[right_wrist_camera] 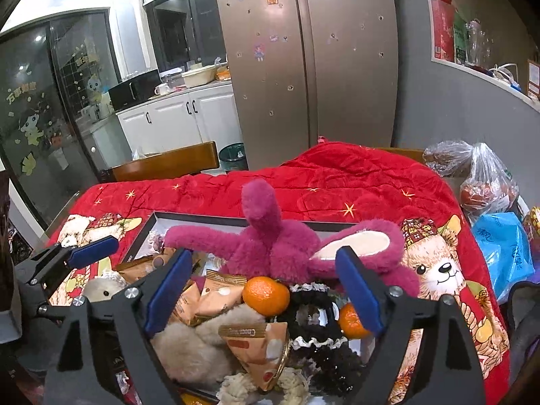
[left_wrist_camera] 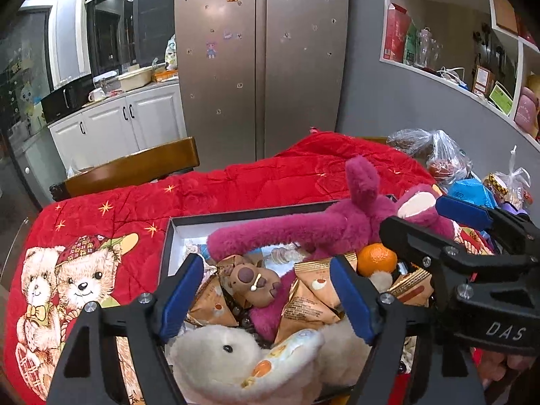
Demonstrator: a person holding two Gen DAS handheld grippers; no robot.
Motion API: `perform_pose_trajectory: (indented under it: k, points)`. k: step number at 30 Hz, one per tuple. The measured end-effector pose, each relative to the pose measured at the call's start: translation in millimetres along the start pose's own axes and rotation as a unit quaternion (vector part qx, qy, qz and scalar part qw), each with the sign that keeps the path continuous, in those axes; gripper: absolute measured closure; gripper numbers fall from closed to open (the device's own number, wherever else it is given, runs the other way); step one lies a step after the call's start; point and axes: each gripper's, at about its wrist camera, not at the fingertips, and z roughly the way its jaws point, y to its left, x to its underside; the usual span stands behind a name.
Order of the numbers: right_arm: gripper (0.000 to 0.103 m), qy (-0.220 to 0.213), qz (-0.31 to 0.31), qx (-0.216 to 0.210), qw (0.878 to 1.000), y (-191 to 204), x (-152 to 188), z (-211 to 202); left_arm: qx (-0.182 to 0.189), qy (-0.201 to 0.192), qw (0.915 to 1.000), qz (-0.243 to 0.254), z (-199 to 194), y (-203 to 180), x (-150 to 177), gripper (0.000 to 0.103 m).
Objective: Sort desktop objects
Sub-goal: 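Withdraw both open tools from the tray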
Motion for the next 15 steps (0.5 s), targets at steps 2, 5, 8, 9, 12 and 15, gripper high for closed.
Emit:
perform_pose_trajectory:
  k: [2, 5, 8, 9, 12, 15]
  points:
    - [0.015, 0.0, 0.0, -0.002, 1.0, 1, 0, -1, -0.004, 0.001, 1.0, 0.001, 0, 0, 0, 0.024]
    - [0.015, -0.003, -0.001, 0.0, 1.0, 1, 0, -3, -0.015, 0.0, 0.9999, 0.0, 0, 1, 0, 0.024]
    - [0.014, -0.003, -0.002, -0.001, 1.0, 1, -1, -4, -0.014, -0.005, 0.9999, -0.003, -3, 4, -2, 0.024]
    - [0.014, -0.005, -0.001, 0.0, 1.0, 0, -1, -4, -0.015, -0.008, 0.9998, -0.004, -6, 4, -2, 0.024]
    - [0.008, -0.012, 0.001, 0.003, 1.0, 0, -4, -10, -0.022, -0.021, 0.9995, -0.001, -15, 3, -5, 0.024]
    - [0.002, -0.029, -0.016, 0.024, 0.999, 5, -8, -23, -0.035, -0.038, 0.9986, 0.012, -27, 0, -7, 0.024]
